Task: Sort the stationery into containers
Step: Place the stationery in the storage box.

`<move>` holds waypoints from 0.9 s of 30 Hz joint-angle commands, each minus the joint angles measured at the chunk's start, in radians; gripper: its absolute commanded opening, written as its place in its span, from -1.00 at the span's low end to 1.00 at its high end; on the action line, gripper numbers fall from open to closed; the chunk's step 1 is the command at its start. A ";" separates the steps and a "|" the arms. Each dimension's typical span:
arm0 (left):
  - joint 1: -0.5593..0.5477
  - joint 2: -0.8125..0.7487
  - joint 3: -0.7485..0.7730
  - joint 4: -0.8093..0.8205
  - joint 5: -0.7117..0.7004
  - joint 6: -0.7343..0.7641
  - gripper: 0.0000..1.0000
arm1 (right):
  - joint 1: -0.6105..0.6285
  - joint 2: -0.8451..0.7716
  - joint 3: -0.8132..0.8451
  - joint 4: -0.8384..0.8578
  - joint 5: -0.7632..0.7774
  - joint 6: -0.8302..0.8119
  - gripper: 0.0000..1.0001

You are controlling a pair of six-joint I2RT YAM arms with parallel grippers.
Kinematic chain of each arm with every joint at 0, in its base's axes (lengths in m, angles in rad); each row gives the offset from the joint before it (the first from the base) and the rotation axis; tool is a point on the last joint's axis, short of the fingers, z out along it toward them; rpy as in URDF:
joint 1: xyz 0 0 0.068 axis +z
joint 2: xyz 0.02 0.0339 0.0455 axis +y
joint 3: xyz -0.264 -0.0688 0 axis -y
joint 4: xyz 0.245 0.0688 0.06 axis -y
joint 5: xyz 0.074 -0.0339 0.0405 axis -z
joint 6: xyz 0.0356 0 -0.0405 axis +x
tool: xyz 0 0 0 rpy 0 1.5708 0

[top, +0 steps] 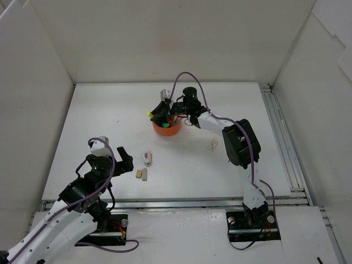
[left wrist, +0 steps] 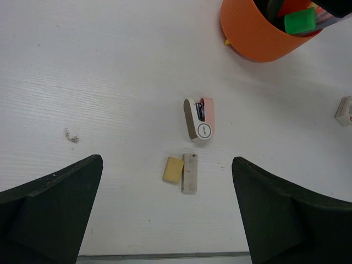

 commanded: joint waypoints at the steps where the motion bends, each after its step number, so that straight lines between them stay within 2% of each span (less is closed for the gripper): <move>1: 0.005 0.033 0.062 0.037 -0.017 -0.013 0.99 | -0.002 0.001 0.065 0.092 -0.078 0.035 -0.86; 8: 0.005 0.061 0.079 0.033 -0.028 -0.002 0.99 | -0.009 0.016 0.051 0.092 -0.040 0.041 -0.83; 16: 0.005 0.059 0.085 0.014 -0.041 -0.002 0.99 | -0.033 -0.028 -0.068 0.091 0.028 -0.014 -0.68; 18: 0.005 0.058 0.085 0.011 -0.043 0.001 0.99 | -0.041 -0.032 -0.076 0.091 0.030 -0.008 -0.56; 19: 0.005 0.061 0.086 0.010 -0.043 -0.001 0.99 | -0.042 -0.036 -0.082 0.091 0.028 -0.003 -0.41; 20: 0.005 0.061 0.087 0.010 -0.043 0.001 0.99 | -0.044 -0.039 -0.084 0.091 0.025 0.001 -0.35; 21: 0.005 0.059 0.088 0.010 -0.043 0.002 0.99 | -0.045 -0.045 -0.085 0.092 0.023 0.004 -0.17; 27: 0.005 0.064 0.093 0.016 -0.040 0.004 0.99 | -0.042 -0.073 -0.089 0.091 0.017 0.013 0.19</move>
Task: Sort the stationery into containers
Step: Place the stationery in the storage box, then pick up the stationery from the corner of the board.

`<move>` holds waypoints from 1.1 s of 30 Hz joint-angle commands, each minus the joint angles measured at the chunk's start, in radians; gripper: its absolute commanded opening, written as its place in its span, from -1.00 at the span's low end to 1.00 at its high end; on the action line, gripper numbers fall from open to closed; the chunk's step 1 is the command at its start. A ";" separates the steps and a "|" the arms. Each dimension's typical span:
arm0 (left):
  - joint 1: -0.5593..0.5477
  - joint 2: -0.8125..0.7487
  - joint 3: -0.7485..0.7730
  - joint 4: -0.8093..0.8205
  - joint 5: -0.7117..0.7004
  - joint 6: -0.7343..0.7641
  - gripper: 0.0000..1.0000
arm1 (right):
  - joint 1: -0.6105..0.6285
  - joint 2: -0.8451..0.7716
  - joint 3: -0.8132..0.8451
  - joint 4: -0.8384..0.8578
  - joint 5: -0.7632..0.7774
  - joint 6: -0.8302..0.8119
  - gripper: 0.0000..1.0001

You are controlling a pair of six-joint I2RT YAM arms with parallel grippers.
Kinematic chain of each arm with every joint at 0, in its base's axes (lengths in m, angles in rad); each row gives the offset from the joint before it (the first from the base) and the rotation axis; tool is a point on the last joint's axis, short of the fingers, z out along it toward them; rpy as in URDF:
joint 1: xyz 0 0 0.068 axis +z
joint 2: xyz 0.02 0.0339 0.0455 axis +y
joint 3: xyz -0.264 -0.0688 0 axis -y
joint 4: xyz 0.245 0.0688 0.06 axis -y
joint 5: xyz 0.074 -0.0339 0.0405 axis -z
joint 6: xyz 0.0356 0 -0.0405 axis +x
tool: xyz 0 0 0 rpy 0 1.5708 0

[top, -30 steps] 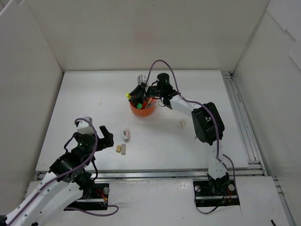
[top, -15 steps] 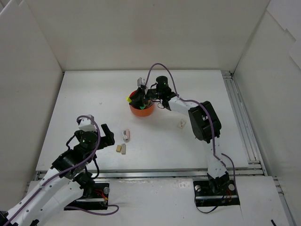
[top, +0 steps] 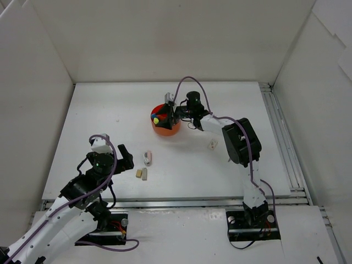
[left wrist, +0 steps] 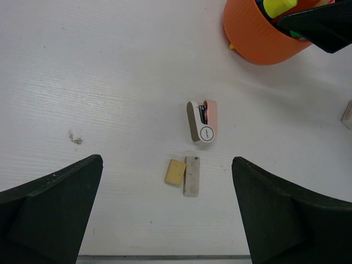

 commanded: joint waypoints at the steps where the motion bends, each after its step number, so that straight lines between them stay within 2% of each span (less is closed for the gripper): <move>1: 0.005 0.016 0.067 0.021 -0.018 0.009 0.99 | -0.005 -0.105 -0.003 0.043 -0.007 0.000 0.22; 8: 0.005 0.019 0.081 0.045 0.001 0.038 0.99 | 0.007 -0.181 0.010 0.043 0.043 0.032 0.52; 11: 0.005 0.025 0.092 0.048 0.011 0.050 0.99 | 0.015 -0.227 0.020 0.043 0.080 0.078 0.95; 15: 0.005 0.028 0.097 0.048 0.026 0.052 0.99 | 0.021 -0.297 0.028 0.044 0.112 0.188 0.96; 18: 0.005 0.038 0.101 0.044 0.052 0.052 0.99 | 0.027 -0.364 0.004 0.041 0.203 0.262 0.96; 21: 0.005 0.044 0.097 0.042 0.064 0.036 0.99 | 0.031 -0.467 -0.080 0.038 0.428 0.323 0.96; 22: 0.005 0.056 0.095 0.038 0.063 0.032 0.99 | 0.039 -0.493 -0.105 0.028 0.582 0.339 0.96; 23: 0.005 0.062 0.095 0.033 0.058 0.018 0.99 | 0.041 -0.521 -0.128 0.008 0.658 0.354 0.96; 28: 0.005 0.146 0.110 0.015 0.054 0.003 0.99 | 0.082 -0.688 -0.207 -0.357 1.092 0.505 0.96; 30: 0.005 0.186 0.112 0.027 0.064 0.013 0.99 | 0.078 -0.749 -0.260 -0.482 1.207 0.590 0.96; 33: 0.005 0.237 0.107 0.061 0.086 0.024 0.99 | 0.078 -0.843 -0.381 -0.575 1.372 0.673 0.96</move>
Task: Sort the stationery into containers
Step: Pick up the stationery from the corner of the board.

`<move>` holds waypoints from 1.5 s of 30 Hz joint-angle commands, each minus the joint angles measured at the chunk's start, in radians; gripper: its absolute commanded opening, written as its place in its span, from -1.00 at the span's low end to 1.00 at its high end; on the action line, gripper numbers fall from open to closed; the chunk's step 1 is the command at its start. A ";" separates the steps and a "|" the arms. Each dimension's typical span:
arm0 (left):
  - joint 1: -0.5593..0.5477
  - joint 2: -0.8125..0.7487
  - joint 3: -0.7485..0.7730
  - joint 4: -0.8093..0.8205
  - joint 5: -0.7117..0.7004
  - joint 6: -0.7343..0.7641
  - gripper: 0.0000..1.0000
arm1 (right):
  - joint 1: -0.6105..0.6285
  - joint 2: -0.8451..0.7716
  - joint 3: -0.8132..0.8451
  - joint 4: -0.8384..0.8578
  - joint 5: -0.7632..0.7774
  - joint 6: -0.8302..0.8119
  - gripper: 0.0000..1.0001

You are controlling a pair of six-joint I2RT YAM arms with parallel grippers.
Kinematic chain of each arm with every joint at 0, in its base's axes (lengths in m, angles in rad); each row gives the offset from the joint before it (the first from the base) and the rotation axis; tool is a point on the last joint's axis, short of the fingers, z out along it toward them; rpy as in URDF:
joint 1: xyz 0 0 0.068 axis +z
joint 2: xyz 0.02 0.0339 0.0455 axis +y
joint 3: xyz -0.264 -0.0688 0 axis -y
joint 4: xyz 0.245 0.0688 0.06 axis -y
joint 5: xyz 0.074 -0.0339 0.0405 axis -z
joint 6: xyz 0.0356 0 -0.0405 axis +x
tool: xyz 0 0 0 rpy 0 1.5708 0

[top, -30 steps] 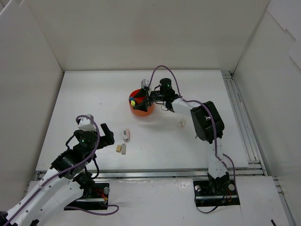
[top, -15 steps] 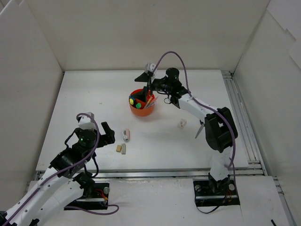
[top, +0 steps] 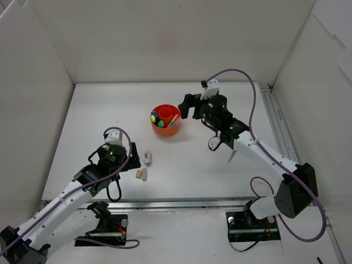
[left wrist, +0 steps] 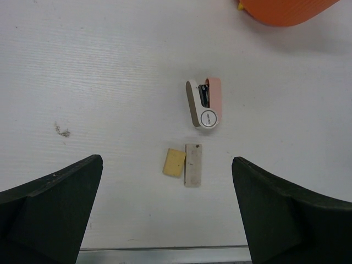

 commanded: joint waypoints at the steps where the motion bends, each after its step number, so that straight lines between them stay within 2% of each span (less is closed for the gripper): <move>1: 0.005 0.055 0.044 0.082 0.032 0.017 0.99 | -0.005 -0.121 -0.119 -0.170 0.360 0.157 0.96; 4: 0.005 0.096 0.020 0.162 0.073 0.044 0.99 | -0.024 -0.201 -0.225 -0.227 0.439 0.231 0.96; 8: 0.005 0.165 -0.002 0.269 0.133 0.070 0.99 | -0.054 -0.226 -0.302 -0.323 0.416 0.277 0.96; 14: 0.005 0.323 0.041 0.297 0.155 0.063 0.99 | -0.068 -0.177 -0.363 -0.425 0.364 0.373 0.96; 19: 0.014 0.351 0.032 0.328 0.175 0.058 0.99 | -0.065 -0.026 -0.340 -0.436 0.293 0.418 0.96; 25: 0.023 0.343 0.017 0.329 0.184 0.055 0.99 | -0.083 0.124 -0.265 -0.442 0.364 0.418 0.93; 28: 0.033 0.326 0.015 0.314 0.183 0.063 0.99 | -0.103 0.193 -0.215 -0.449 0.379 0.424 0.86; 31: 0.042 0.305 0.015 0.294 0.170 0.072 0.99 | -0.123 0.253 -0.193 -0.459 0.323 0.422 0.70; 32: 0.042 0.291 0.017 0.291 0.170 0.075 0.99 | -0.132 0.276 -0.190 -0.459 0.317 0.430 0.56; 36: 0.063 0.263 0.023 0.273 0.175 0.092 0.99 | -0.133 0.305 -0.173 -0.459 0.319 0.439 0.32; 37: 0.063 0.259 0.024 0.273 0.176 0.098 0.99 | -0.134 0.310 -0.164 -0.459 0.323 0.438 0.03; 40: 0.072 0.248 0.028 0.265 0.179 0.103 0.99 | -0.136 0.291 -0.161 -0.459 0.346 0.430 -0.50; 42: 0.082 0.239 0.028 0.268 0.184 0.109 0.99 | -0.136 0.265 -0.152 -0.459 0.378 0.410 -0.63; 45: 0.091 0.237 0.024 0.276 0.195 0.118 0.99 | -0.131 0.229 -0.110 -0.457 0.379 0.308 -0.70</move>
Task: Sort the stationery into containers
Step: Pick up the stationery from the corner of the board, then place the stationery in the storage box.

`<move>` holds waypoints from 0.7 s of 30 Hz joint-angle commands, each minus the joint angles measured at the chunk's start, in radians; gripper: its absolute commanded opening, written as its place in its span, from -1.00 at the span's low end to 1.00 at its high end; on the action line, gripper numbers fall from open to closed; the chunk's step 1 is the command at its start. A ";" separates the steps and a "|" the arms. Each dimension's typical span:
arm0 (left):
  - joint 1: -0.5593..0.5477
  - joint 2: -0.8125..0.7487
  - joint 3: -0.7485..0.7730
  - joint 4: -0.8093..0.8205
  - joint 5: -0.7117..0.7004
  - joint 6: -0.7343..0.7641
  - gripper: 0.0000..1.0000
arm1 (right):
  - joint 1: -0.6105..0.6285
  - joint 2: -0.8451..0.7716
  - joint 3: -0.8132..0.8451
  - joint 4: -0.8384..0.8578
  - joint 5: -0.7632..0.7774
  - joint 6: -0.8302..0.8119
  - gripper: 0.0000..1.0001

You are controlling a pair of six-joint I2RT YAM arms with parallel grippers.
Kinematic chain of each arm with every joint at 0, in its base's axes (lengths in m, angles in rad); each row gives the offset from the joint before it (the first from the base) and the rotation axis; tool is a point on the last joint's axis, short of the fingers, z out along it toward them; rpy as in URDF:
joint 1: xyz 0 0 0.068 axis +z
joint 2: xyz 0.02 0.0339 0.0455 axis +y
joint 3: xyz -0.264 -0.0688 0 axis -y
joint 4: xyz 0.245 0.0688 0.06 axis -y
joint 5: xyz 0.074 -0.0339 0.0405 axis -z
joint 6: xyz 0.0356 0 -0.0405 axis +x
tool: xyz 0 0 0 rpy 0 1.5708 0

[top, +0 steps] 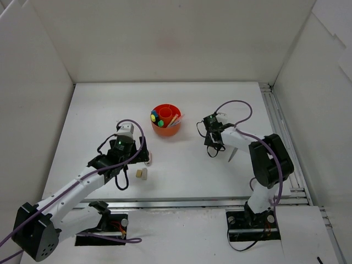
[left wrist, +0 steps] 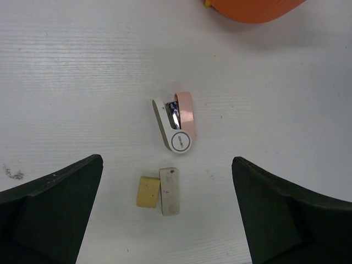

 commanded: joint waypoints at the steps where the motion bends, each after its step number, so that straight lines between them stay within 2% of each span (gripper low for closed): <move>1: 0.016 -0.019 0.027 0.027 0.015 0.028 0.99 | 0.009 -0.088 0.087 -0.002 0.048 -0.111 -0.76; 6: 0.026 -0.018 0.024 0.047 0.036 0.050 0.99 | 0.060 -0.140 0.196 0.054 0.044 -0.379 -0.83; 9: 0.046 -0.027 0.021 0.060 0.048 0.064 0.99 | 0.084 -0.183 0.209 0.235 -0.079 -0.473 -0.83; 15: 0.068 -0.039 0.015 0.057 0.073 0.067 0.99 | 0.098 -0.165 0.245 0.495 -0.343 -0.541 -0.75; 17: 0.079 -0.039 0.011 0.050 0.084 0.067 0.99 | 0.103 -0.133 0.267 0.535 -0.448 -0.561 -0.73; 21: 0.088 -0.052 0.002 0.044 0.096 0.062 0.99 | 0.133 -0.021 0.362 0.594 -0.535 -0.585 -0.71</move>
